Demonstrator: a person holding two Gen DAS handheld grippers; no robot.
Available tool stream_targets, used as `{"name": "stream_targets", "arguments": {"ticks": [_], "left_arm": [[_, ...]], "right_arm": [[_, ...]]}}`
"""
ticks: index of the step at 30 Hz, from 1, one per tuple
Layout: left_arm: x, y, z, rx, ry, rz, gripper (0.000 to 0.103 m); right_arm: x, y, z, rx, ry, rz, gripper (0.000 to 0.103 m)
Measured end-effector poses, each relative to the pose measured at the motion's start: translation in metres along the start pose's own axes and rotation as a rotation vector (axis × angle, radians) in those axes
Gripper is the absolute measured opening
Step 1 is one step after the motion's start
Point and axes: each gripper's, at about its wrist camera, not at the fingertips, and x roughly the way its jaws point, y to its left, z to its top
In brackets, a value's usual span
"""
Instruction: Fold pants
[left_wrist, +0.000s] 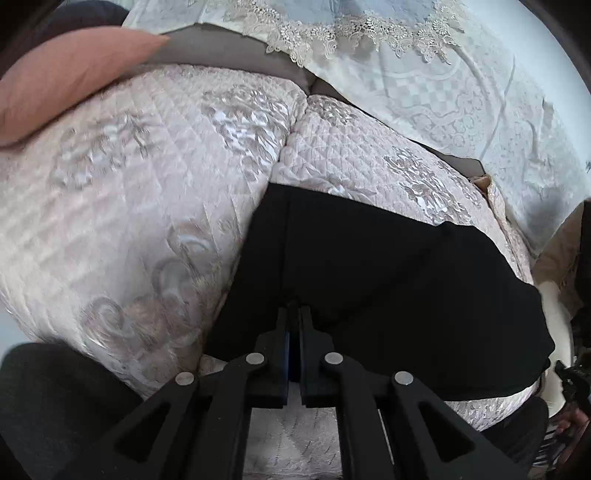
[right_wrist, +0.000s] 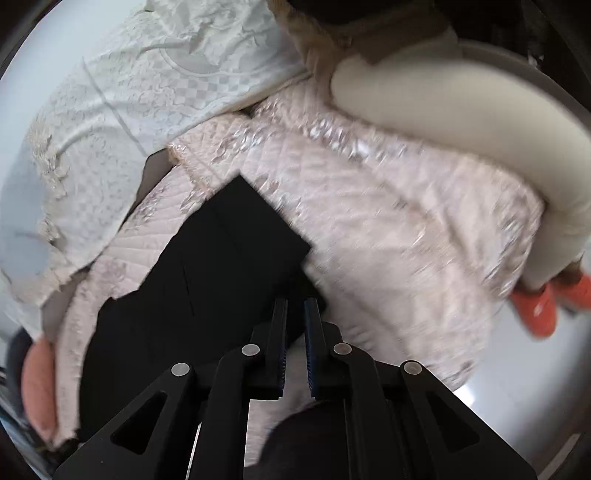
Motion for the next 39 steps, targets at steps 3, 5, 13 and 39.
{"name": "stream_targets", "arguments": {"ticks": [3,5,13,39], "left_arm": [[-0.013,0.007,0.006,-0.024,-0.032,0.042,0.009],[-0.024,0.013,0.010,-0.042,-0.074,0.093,0.009],[-0.036,-0.023,0.026,0.059,-0.155,-0.006,0.016],[0.066,-0.029,0.058,0.227,-0.071,0.027,0.014]], "right_arm": [[-0.021,0.004,0.002,-0.052,-0.066,-0.031,0.019],[-0.031,0.015,0.000,-0.107,-0.104,-0.008,0.021],[0.000,0.084,-0.020,-0.333,-0.026,0.103,0.036],[0.045,0.123,-0.040,-0.402,0.121,0.167,0.037]]}}
